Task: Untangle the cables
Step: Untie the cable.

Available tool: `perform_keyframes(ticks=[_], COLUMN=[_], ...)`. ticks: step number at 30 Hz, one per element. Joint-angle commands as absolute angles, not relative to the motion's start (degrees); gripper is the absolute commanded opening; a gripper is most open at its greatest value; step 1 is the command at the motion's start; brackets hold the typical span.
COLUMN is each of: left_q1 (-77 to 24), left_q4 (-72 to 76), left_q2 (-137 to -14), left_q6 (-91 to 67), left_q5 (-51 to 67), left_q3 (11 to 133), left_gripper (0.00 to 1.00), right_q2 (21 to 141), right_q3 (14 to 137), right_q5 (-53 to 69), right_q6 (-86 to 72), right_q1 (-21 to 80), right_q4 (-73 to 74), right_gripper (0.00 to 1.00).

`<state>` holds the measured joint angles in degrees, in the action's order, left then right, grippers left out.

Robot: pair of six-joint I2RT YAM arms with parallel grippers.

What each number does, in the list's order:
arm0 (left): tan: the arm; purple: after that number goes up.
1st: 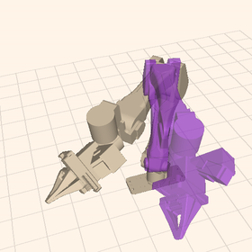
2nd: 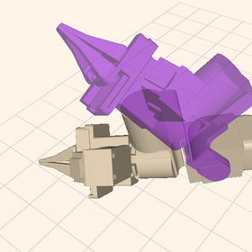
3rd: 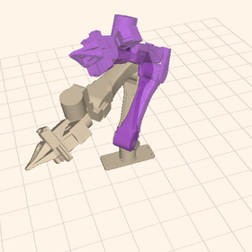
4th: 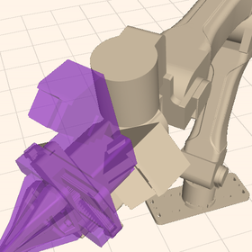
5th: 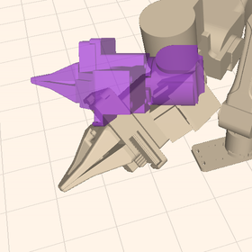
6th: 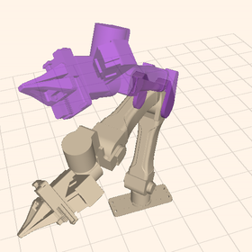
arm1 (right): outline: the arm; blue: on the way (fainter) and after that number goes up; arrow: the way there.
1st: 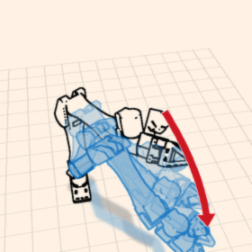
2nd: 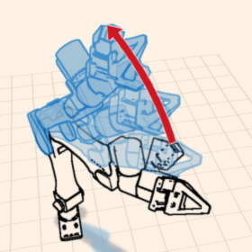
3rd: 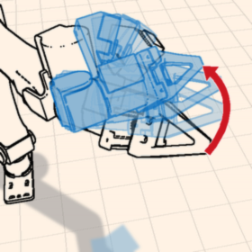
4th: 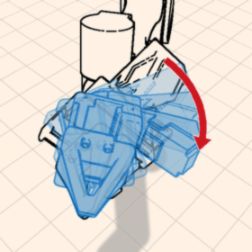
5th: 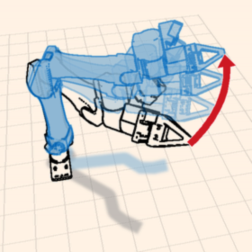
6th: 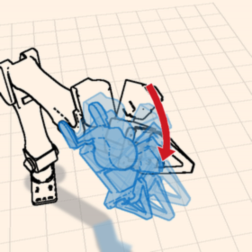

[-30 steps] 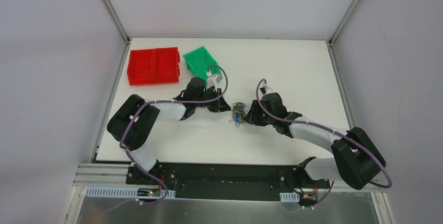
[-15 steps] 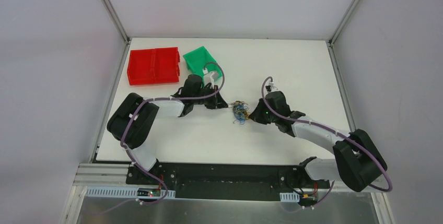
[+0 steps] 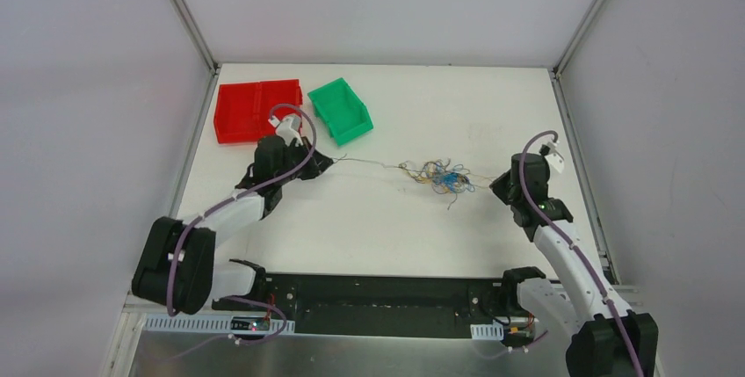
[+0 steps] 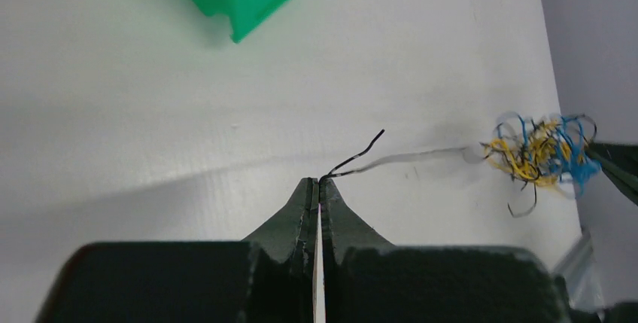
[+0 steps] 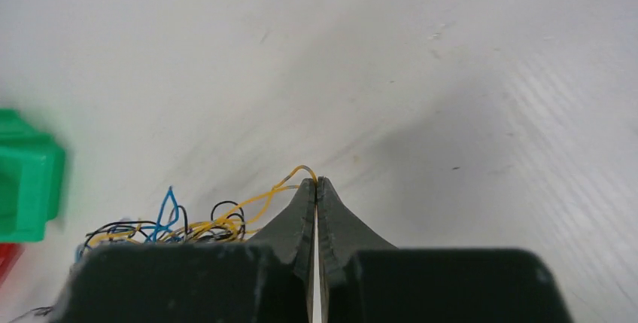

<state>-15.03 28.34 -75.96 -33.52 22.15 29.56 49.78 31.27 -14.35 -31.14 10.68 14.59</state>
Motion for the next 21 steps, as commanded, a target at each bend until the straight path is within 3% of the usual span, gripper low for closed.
perform_keyframes(ticks=[1, 5, 8, 13, 16, 18, 21], left_q1=[-14.3, -14.3, -14.3, -14.3, -14.3, -14.3, -14.4], left_q4=[20.9, 13.8, 13.5, 15.5, 18.7, 22.2, 23.8], left_q2=[-66.4, -59.0, -55.0, -55.2, -56.7, -58.3, -61.0], left_q6=[-29.9, -29.8, -30.1, -28.5, -25.8, -25.4, -25.1], left_q5=[2.1, -14.1, -19.1, -13.4, -2.2, 4.2, 9.6], left_q3=[26.5, 24.7, 22.7, 22.6, 23.7, 23.6, 24.7], left_gripper=[0.00, 0.00, 0.00, 0.00, 0.00, 0.00, 0.00], right_q2=[49.7, 50.7, 51.0, 50.3, 49.3, 48.4, 47.5], right_q3=[34.7, 35.1, 34.8, 34.6, 34.4, 33.9, 33.6], right_q5=[-24.6, -26.2, -24.3, -21.4, -15.4, -9.5, -3.9], right_q6=[-33.4, -36.3, -37.1, -35.0, -31.6, -29.3, -27.7], right_q1=[6.5, 1.8, 0.2, 0.2, 0.2, 0.2, 0.6], right_q4=[24.4, 27.0, 27.1, 25.5, 23.9, 21.9, 19.9], right_gripper=[0.00, 0.00, 0.00, 0.00, 0.00, 0.08, 0.35])
